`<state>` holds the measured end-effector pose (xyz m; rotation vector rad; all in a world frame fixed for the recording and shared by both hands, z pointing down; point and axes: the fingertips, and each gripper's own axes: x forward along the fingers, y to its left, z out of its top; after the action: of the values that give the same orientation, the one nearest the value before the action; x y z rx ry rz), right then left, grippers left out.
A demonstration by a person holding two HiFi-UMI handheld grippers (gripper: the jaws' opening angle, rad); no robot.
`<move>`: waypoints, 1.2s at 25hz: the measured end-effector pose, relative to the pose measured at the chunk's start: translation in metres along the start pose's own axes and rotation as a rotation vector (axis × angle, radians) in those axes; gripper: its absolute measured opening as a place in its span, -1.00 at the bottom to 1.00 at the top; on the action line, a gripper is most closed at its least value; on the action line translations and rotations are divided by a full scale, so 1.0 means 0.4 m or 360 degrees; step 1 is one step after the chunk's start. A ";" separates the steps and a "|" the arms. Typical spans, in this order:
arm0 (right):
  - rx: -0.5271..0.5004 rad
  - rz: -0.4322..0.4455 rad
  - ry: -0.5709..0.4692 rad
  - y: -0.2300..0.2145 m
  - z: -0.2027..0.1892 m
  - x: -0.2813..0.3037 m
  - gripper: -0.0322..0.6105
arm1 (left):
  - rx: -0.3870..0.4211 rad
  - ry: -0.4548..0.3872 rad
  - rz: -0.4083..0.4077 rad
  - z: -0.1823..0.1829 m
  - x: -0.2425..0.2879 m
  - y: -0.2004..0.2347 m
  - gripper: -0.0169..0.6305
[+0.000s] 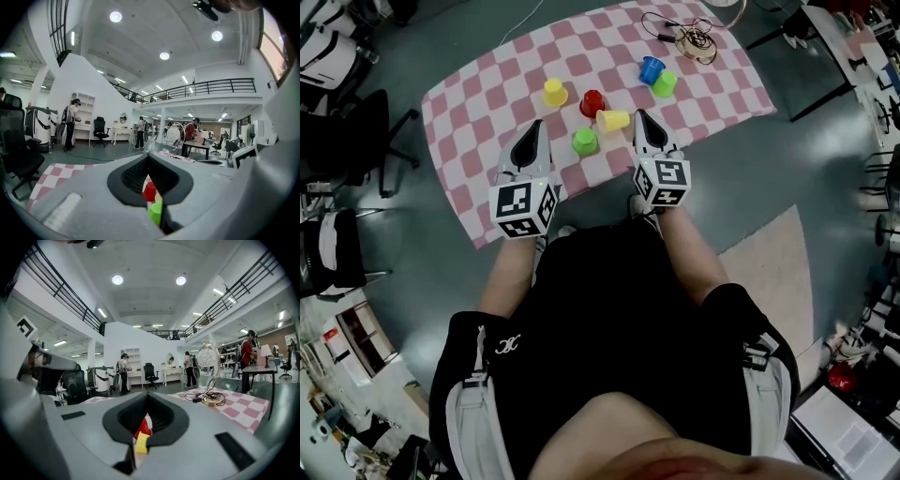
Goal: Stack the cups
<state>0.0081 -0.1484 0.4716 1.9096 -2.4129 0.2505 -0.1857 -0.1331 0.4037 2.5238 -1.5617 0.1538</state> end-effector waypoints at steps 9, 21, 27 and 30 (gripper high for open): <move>-0.0018 0.0101 -0.0032 -0.172 0.056 0.051 -0.90 | 0.0001 0.0018 0.0116 0.017 0.125 -0.125 -0.90; -0.0071 0.0247 0.0129 -0.378 -0.017 0.122 -0.90 | -0.0049 0.0078 0.0295 -0.025 0.253 -0.282 -0.90; -0.0076 0.0292 0.0203 -0.427 -0.062 0.129 -0.89 | -0.0063 0.0129 0.0369 -0.046 0.257 -0.320 -0.90; -0.0082 0.0296 0.0220 -0.440 -0.080 0.136 -0.89 | -0.0065 0.0137 0.0406 -0.048 0.248 -0.319 -0.90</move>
<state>0.1643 -0.2349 0.5271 1.5921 -2.4789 0.3137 -0.0271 -0.1606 0.4285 2.2473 -1.8261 0.2563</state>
